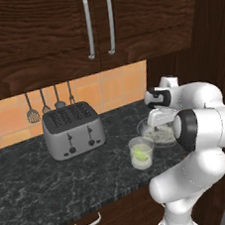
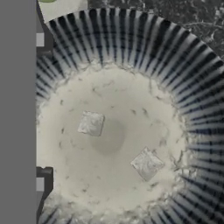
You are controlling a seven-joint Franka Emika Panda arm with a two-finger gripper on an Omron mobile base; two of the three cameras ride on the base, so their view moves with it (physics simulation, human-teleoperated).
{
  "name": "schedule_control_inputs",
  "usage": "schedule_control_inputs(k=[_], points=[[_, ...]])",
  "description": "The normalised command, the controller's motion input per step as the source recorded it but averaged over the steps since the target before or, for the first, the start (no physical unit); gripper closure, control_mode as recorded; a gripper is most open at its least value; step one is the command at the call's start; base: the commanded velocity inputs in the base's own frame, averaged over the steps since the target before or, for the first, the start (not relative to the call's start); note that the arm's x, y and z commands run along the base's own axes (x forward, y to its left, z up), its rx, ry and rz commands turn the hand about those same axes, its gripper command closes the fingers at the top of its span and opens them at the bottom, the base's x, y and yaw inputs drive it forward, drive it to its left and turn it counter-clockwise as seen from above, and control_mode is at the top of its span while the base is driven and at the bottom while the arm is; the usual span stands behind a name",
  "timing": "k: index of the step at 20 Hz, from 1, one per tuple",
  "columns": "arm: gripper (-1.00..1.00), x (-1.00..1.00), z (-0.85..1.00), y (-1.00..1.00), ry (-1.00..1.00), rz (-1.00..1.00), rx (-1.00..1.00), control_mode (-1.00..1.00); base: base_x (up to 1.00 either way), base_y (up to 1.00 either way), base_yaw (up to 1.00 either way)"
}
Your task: Grab a lemon wedge from the fridge and one ice cube from the ice bowl, and put them in the glass of lemonade.
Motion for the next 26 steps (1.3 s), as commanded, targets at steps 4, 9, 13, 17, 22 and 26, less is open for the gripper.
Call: schedule_control_inputs(k=[4, 9, 13, 17, 22, 26], points=[[-1.0, 0.0, -0.23, 0.0, 0.0, 0.0, 0.0, -1.0, 0.0, 0.0, 0.0], [-1.0, 0.0, -0.13, 0.0, 0.0, 0.0, 0.0, -1.0, 0.0, 0.0, 0.0], [-1.0, 0.05, -0.06, 0.0, 0.0, 0.0, 0.0, -1.0, 0.0, 0.0, 0.0], [-1.0, 0.15, 0.0, 0.0, -0.05, 0.0, 0.0, -1.0, 0.0, 0.0, 0.0], [-1.0, 0.0, -0.01, -0.01, -0.1, 0.0, 0.0, -1.0, 0.0, 0.0, 0.0], [-1.0, 0.02, -0.27, 0.0, 0.0, 0.0, 0.0, -1.0, 0.0, 0.0, 0.0]])
